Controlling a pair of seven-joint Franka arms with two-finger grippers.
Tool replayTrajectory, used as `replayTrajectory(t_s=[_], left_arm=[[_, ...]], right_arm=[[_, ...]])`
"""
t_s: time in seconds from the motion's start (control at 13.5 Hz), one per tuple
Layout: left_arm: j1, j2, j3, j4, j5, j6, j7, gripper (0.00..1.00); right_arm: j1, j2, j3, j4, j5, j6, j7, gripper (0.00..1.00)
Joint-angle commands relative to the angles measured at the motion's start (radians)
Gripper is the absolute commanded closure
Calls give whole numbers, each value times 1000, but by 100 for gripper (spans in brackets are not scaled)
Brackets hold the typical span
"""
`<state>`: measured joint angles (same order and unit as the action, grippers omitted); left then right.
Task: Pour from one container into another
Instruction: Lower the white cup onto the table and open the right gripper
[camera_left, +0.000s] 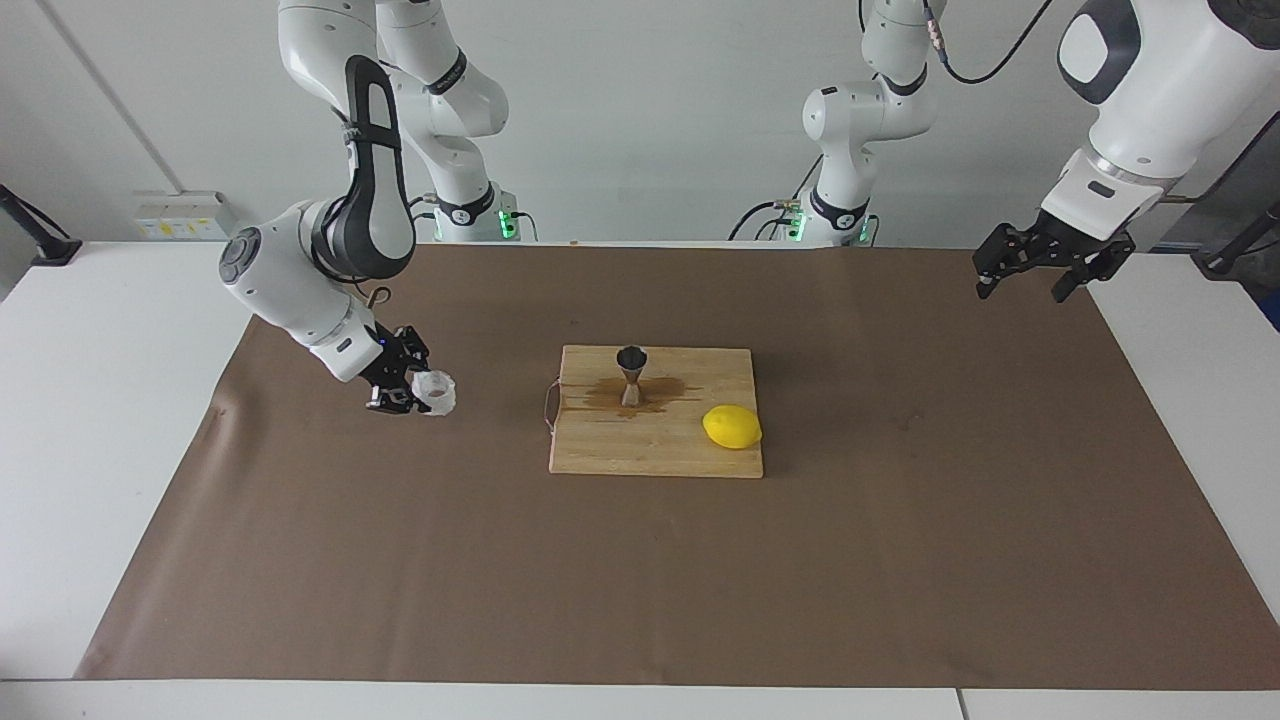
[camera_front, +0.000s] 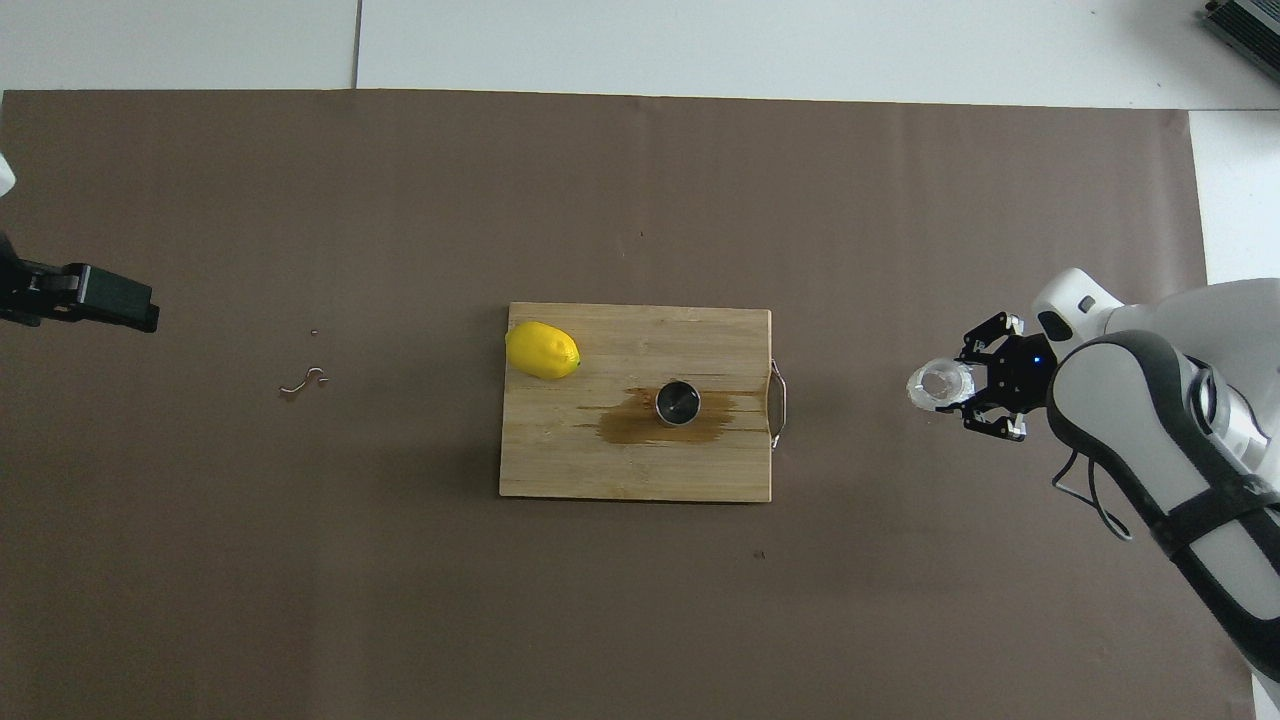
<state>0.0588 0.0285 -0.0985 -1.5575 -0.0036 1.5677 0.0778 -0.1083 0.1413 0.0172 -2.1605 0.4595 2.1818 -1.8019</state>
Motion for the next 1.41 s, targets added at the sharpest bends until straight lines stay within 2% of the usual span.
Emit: replayTrajectory(t_s=[0.0, 0.3, 0.37, 0.45, 0.52, 0.59, 0.67, 0.74, 1.34], left_arm=[[-5, 1, 3, 2, 11, -11, 5, 0], [-5, 1, 3, 2, 11, -11, 4, 0], [-7, 1, 3, 2, 11, -11, 4, 0], [-5, 1, 3, 2, 11, -11, 5, 0], [-5, 1, 2, 2, 11, -11, 4, 0], [-5, 1, 2, 2, 11, -11, 5, 0], [-7, 1, 3, 2, 11, -11, 5, 0], [-7, 1, 2, 1, 11, -12, 5, 0], [-7, 1, 2, 1, 11, -12, 4, 0]], right_arm=[[-24, 18, 15, -10, 42, 29, -42, 100], [-25, 53, 13, -10, 84, 62, -94, 100], [-25, 53, 13, -10, 85, 62, -93, 95], [-24, 53, 13, -12, 85, 62, -90, 78], [-24, 53, 12, -12, 85, 62, -88, 47], [-24, 53, 12, -12, 85, 61, -86, 35], [-24, 53, 12, -12, 84, 61, -88, 3], [-27, 53, 10, -10, 84, 59, -88, 0], [-27, 35, 6, 11, 74, 53, -31, 0]])
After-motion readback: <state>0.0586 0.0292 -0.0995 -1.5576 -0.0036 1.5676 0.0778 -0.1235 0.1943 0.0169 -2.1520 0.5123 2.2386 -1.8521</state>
